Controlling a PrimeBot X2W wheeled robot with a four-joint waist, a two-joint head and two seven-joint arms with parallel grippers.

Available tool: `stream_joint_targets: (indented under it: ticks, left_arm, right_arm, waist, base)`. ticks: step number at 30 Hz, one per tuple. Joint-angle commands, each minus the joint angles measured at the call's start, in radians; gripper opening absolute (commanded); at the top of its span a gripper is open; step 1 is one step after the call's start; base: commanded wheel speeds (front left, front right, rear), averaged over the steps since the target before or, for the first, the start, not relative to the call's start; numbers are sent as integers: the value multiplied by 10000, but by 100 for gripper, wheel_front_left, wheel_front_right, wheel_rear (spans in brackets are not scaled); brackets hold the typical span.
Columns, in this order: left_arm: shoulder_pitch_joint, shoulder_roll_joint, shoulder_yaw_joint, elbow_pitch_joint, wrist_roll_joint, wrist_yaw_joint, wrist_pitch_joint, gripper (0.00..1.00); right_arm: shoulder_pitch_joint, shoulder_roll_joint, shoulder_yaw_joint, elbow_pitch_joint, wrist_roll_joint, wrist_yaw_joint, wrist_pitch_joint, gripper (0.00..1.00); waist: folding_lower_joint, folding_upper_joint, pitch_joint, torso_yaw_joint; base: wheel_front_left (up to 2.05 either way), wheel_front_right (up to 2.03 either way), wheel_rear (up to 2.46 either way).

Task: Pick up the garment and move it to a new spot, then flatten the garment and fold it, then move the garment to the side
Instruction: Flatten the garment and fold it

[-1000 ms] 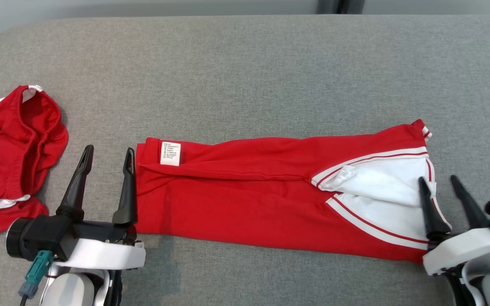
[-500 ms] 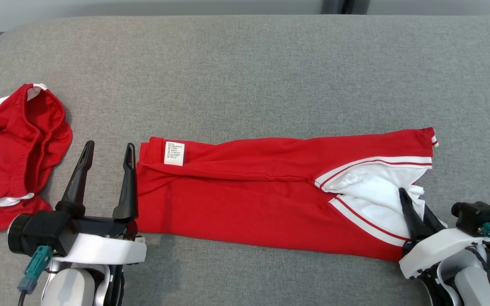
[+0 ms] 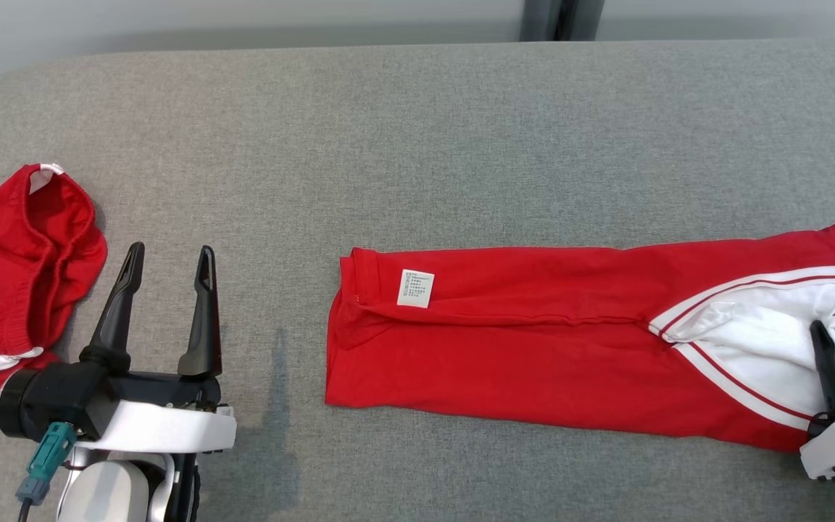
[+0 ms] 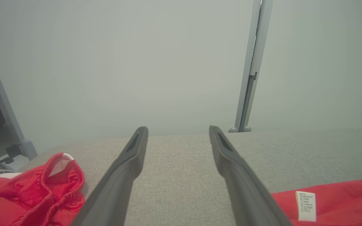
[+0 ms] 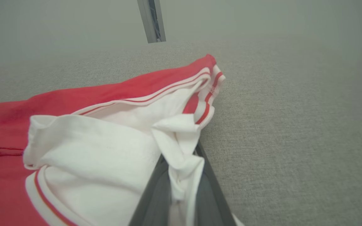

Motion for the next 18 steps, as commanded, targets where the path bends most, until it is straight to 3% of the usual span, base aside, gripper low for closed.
stream_joint_targets:
  ticks: [1,9,18]
  left_arm:
    - [72,13,67,11,83,-57,-36,100]
    - [78,-13,128,81,135,-165,-36,100]
    - [-126,-78,54,145,144,-285,-36,100]
  right_arm:
    - [69,-86,-25,-90,66,-37,-46,0]
    - [-152,145,439,-1491,129,-28,292,0]
    - [-540,1556,1419,-4712,-706,-26,2169,0]
  waist:
    - [0,0,-31,-40]
    - [0,0,-183,-202]
    - [0,0,-168,-174]
  base:
    - [0,0,0]
    - [0,0,0]
    - [0,0,0]
